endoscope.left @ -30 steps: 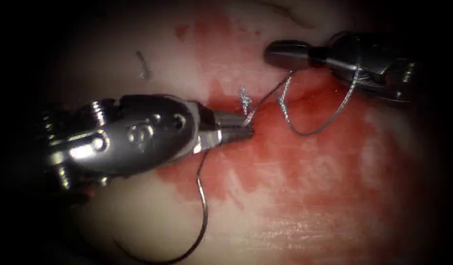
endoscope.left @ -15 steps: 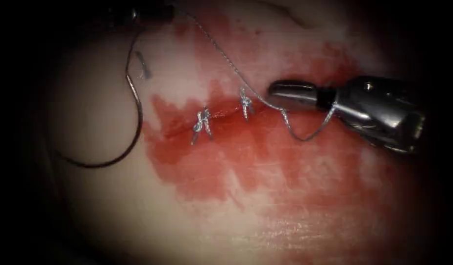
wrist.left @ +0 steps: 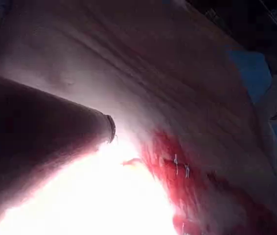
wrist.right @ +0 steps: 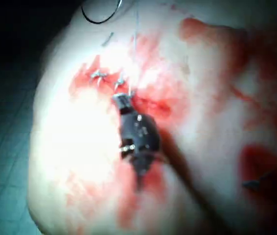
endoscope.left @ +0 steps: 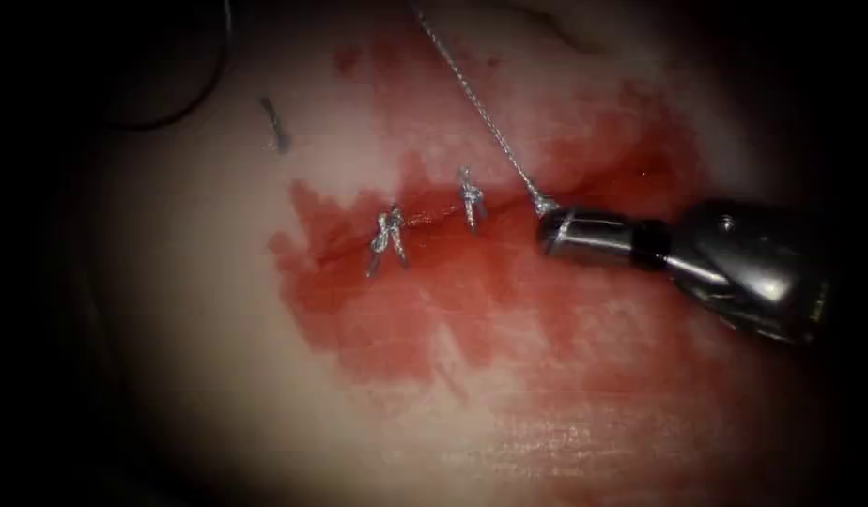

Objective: Wound Closure

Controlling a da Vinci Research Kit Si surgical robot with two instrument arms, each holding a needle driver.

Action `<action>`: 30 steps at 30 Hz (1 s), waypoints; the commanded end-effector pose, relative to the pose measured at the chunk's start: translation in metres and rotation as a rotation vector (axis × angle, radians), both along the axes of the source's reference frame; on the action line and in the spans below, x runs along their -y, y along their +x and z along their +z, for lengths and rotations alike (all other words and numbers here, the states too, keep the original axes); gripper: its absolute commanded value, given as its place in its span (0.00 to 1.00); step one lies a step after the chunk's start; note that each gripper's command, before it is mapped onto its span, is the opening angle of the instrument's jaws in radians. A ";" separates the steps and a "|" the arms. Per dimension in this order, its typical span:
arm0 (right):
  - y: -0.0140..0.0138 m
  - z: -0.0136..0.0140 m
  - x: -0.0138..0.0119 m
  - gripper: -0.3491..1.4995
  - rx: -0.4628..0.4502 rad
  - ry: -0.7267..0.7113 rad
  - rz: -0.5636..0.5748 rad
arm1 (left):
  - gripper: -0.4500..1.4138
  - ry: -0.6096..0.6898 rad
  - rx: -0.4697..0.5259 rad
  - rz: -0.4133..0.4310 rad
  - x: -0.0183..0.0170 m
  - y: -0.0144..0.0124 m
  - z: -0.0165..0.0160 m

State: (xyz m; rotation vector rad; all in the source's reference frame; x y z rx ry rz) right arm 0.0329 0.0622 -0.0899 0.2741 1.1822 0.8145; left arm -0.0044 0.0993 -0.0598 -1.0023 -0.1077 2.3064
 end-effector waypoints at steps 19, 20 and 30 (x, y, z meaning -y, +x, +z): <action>0.0002 0.0006 -0.0003 0.00 0.004 -0.013 -0.010 | 0.05 -0.049 -0.068 -0.087 -0.0105 0.0066 0.0020; 0.0002 0.0007 -0.0003 0.00 0.004 -0.013 -0.010 | 0.05 -0.048 -0.073 -0.092 -0.0106 0.0070 0.0020; 0.0000 0.0014 0.0012 0.00 0.031 -0.027 -0.063 | 0.05 -0.055 -0.098 -0.106 -0.0108 0.0091 0.0030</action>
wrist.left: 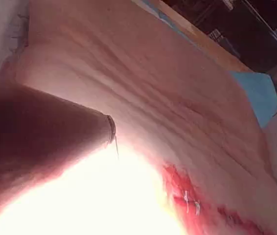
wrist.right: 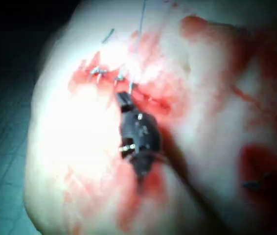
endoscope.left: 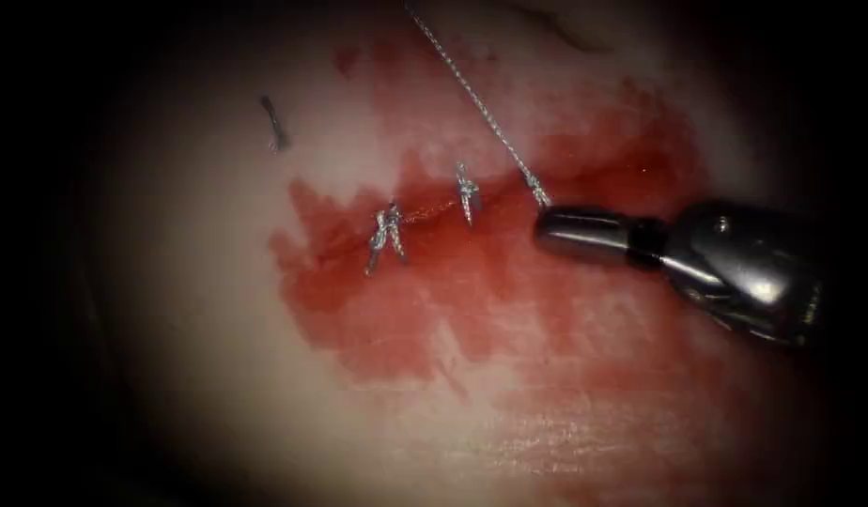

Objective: Wound Closure

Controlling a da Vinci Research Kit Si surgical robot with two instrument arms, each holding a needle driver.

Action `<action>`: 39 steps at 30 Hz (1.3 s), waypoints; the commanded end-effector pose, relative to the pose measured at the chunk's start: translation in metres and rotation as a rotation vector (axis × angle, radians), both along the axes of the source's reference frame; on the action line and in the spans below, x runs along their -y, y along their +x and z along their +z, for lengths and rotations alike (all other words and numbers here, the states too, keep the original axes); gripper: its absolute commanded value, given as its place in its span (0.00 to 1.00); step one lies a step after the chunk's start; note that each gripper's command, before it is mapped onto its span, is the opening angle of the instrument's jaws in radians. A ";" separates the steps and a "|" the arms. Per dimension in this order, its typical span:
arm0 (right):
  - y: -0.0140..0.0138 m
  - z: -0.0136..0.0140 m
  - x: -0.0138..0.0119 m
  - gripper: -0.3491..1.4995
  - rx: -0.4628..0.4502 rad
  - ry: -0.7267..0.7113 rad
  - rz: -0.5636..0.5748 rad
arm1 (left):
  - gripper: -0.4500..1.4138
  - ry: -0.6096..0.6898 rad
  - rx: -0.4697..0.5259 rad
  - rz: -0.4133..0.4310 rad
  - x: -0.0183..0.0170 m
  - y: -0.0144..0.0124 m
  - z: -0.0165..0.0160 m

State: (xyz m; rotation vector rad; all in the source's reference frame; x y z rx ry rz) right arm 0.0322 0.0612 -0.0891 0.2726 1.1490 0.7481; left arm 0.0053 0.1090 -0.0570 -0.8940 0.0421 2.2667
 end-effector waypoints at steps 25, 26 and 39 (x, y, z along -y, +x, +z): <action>-0.0010 -0.0044 -0.0031 0.90 -0.044 0.002 -0.044 | 0.05 0.003 0.221 -0.001 0.0067 -0.0070 -0.0077; -0.0009 -0.0046 -0.0034 0.90 -0.043 0.005 -0.041 | 0.05 0.001 0.236 0.000 0.0070 -0.0073 -0.0085; 0.0041 -0.0013 -0.0056 0.91 -0.016 0.014 -0.047 | 0.05 -0.032 0.518 0.001 0.0092 -0.0099 -0.0233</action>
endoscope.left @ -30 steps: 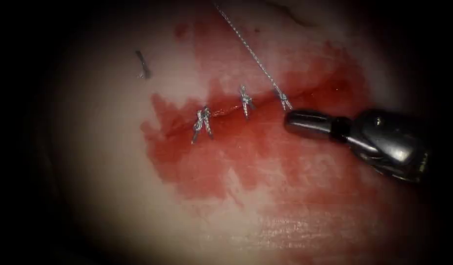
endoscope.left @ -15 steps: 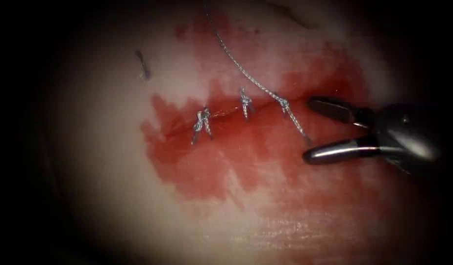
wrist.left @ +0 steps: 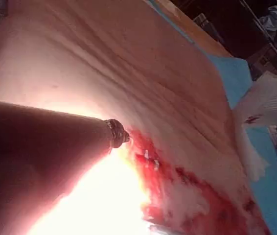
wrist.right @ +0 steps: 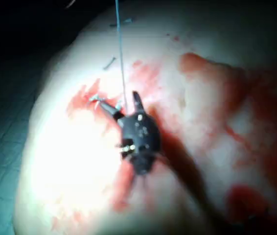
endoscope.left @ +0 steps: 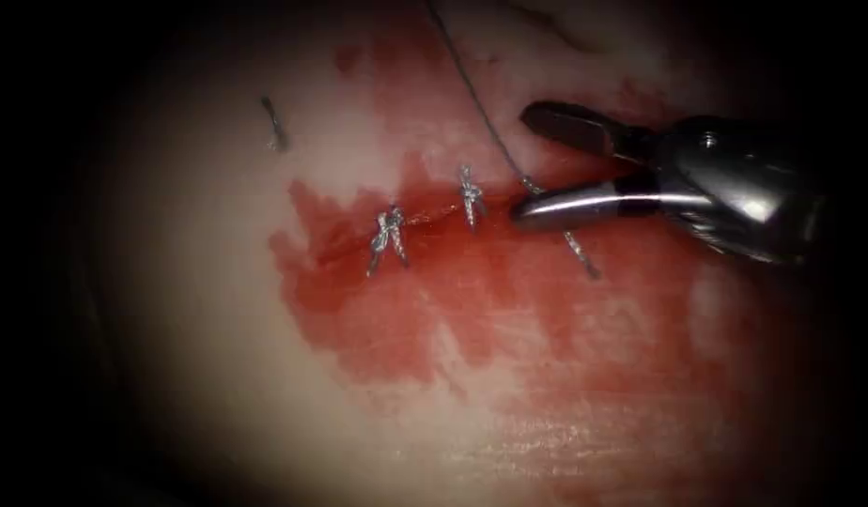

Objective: Wound Closure

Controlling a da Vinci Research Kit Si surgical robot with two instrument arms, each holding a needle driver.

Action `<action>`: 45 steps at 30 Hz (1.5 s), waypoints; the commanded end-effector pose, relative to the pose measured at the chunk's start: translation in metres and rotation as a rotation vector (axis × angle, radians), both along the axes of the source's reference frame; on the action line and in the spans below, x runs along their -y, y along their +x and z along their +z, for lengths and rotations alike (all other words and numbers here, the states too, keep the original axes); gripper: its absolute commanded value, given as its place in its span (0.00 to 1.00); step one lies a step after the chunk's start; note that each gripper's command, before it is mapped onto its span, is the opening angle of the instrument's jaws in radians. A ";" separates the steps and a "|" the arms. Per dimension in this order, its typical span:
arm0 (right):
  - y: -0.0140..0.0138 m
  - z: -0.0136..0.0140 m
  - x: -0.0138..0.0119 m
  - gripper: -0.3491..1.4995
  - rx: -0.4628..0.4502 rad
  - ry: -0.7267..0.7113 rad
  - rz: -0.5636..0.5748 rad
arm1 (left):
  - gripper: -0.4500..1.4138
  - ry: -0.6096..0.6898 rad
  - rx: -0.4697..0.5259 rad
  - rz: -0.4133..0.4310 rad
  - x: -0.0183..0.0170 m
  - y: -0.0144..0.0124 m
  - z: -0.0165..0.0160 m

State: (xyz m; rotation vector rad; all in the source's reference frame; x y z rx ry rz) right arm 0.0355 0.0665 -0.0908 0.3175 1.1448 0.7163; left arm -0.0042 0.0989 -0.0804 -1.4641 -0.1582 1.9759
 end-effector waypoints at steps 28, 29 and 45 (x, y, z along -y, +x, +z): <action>0.0059 0.0049 0.0001 0.92 0.004 -0.026 -0.030 | 0.05 -0.025 0.038 0.026 0.0009 -0.0032 -0.0009; 0.0058 0.0050 0.0000 0.92 0.007 -0.025 -0.031 | 0.05 -0.025 0.038 0.026 0.0010 -0.0032 -0.0009; 0.0060 0.0048 0.0004 0.68 -0.021 -0.030 -0.055 | 0.05 -0.027 0.039 0.027 0.0012 -0.0033 -0.0010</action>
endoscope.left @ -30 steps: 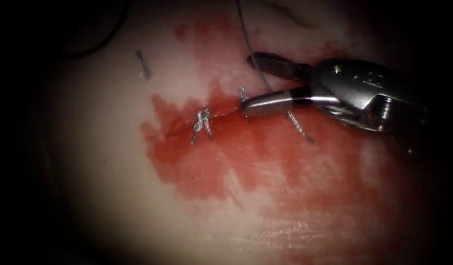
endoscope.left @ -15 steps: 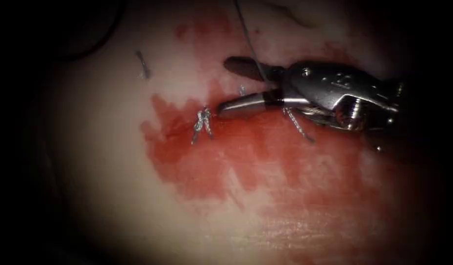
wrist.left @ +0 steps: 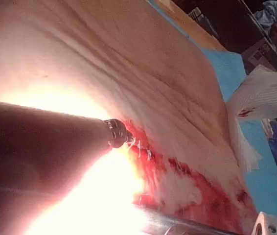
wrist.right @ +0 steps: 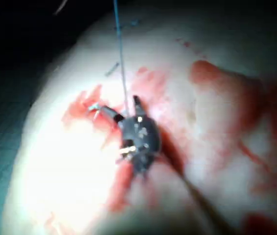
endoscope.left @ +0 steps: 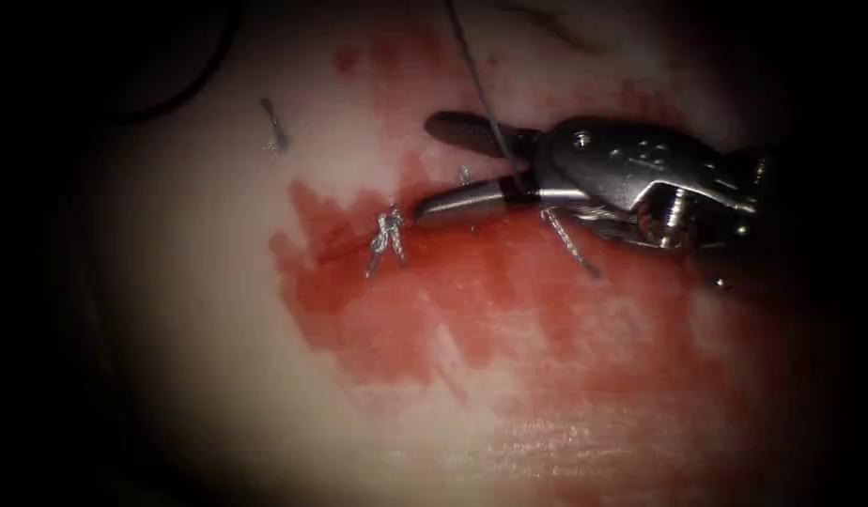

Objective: Wound Closure

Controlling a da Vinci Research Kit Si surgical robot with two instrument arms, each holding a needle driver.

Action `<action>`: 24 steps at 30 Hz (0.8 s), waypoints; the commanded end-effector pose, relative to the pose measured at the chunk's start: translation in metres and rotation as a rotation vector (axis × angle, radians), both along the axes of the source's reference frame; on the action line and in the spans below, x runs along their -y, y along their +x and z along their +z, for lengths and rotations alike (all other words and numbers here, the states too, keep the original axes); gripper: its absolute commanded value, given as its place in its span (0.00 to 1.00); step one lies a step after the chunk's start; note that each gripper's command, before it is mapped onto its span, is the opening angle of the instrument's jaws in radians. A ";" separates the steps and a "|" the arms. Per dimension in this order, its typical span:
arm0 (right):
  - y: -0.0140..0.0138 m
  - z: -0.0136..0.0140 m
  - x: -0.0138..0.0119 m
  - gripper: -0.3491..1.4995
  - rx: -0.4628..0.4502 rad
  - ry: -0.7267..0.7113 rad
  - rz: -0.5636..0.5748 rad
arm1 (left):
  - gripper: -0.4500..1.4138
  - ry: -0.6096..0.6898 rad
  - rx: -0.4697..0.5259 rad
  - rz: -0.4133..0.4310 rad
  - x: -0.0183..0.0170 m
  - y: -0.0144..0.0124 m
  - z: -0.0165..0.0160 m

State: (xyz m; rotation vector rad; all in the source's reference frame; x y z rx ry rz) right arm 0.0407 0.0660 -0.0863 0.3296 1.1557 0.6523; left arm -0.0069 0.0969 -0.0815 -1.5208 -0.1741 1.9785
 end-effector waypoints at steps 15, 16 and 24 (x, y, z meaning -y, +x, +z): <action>-0.0004 -0.0012 -0.0013 0.89 -0.031 -0.045 0.010 | 0.05 -0.009 0.002 0.000 -0.0007 -0.0006 0.0005; -0.0007 -0.0014 -0.0014 0.94 -0.017 -0.048 0.022 | 0.05 -0.011 0.001 -0.001 -0.0007 -0.0007 0.0007; -0.0104 -0.0048 -0.0030 0.99 0.007 -0.067 0.145 | 0.05 -0.024 -0.017 -0.006 -0.0009 -0.0055 0.0036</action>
